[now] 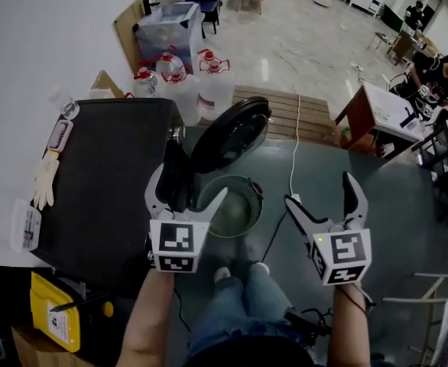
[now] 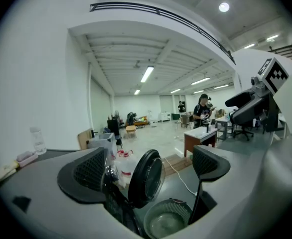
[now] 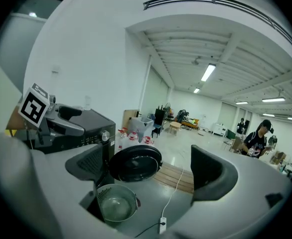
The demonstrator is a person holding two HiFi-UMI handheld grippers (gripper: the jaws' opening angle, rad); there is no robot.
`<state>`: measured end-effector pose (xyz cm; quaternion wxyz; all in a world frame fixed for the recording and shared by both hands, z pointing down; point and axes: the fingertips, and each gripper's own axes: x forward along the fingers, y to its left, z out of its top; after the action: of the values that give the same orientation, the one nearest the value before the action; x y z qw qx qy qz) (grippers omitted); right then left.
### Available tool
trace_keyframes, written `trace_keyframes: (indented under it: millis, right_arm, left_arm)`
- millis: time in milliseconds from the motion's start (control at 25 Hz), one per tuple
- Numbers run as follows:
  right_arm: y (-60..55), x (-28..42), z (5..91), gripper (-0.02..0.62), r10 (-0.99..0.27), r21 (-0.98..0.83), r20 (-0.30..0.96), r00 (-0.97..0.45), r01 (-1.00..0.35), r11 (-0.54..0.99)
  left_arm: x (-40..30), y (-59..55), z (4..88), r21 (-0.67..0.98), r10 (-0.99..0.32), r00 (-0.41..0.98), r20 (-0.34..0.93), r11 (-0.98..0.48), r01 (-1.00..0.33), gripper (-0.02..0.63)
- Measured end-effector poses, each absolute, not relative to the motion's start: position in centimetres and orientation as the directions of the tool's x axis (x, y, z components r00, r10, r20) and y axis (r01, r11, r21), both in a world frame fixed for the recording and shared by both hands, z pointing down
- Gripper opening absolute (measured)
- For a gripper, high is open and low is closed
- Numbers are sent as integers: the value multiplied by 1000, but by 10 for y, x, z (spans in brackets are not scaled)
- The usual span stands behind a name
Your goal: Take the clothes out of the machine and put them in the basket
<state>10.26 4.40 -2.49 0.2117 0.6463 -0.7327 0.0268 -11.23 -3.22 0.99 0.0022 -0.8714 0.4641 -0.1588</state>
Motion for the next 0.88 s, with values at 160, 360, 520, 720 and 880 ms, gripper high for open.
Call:
trace_keyframes:
  millis: [160,360,520,720,880]
  right_arm:
    - [29,110,-9,552,-926,171,361,-109,-968,181]
    - [4,126,15,552,-905,128,389,-174,-962,240]
    - [-15,147,42,552,-890,68,403,-211,-963,259]
    - [-29,167,87,552,-857,-17,452,-249,-963,270]
    - [-36,180,116,551,-832,-37,484,-272,-956,292]
  left_arm:
    - [-110,-36,31,-91,-815,483,320,-534,-840,552]
    - [-100,-49,51,-67,-830,420,367,-474,-878,552]
    - [-85,-61,68,-64,-837,384,389,-440,-896,552]
    - [-70,-70,96,-104,-841,322,434,-402,-910,552]
    - [-56,-73,124,-107,-827,300,476,-393,-913,552]
